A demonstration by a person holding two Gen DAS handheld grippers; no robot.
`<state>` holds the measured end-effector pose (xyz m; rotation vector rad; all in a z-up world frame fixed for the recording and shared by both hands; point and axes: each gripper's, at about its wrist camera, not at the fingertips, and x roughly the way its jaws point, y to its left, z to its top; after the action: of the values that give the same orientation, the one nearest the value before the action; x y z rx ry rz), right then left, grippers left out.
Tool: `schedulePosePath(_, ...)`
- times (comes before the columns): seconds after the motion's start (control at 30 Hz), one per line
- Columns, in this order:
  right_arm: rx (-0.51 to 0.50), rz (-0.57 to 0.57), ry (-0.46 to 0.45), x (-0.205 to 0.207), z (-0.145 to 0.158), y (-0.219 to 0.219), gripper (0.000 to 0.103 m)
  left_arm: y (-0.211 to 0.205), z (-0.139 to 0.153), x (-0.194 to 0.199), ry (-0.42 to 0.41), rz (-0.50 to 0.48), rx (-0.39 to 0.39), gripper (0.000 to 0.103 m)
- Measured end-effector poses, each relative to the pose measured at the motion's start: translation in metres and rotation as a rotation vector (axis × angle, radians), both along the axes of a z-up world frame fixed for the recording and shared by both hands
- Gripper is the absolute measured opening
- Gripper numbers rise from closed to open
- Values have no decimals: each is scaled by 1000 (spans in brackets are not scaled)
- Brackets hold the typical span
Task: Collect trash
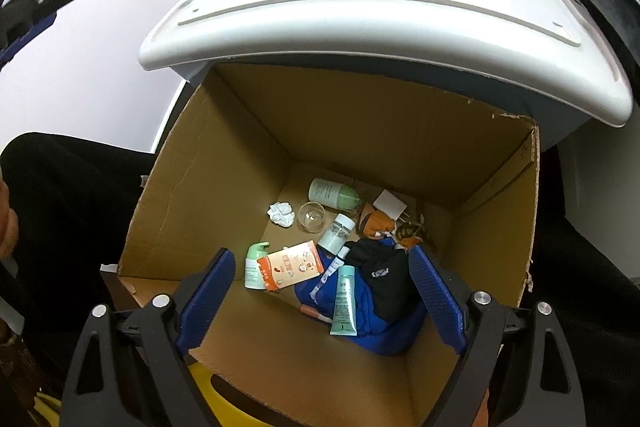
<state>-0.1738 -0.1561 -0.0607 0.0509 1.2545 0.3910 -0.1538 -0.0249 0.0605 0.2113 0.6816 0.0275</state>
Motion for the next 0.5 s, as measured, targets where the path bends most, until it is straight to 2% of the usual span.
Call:
schedulePosePath(0.23,28,-22,-52,5,20,-11,89,-10,17,19,-8,-11,-19,93)
schedulePosePath(0.37,51,-66,-143,13,55,-35,94,-31,38,40,-24,-32,-20,93)
schedulePosePath(0.5,29,-103,-265,26,96,-62,98,-63,63,67,-30,-72,-81,93)
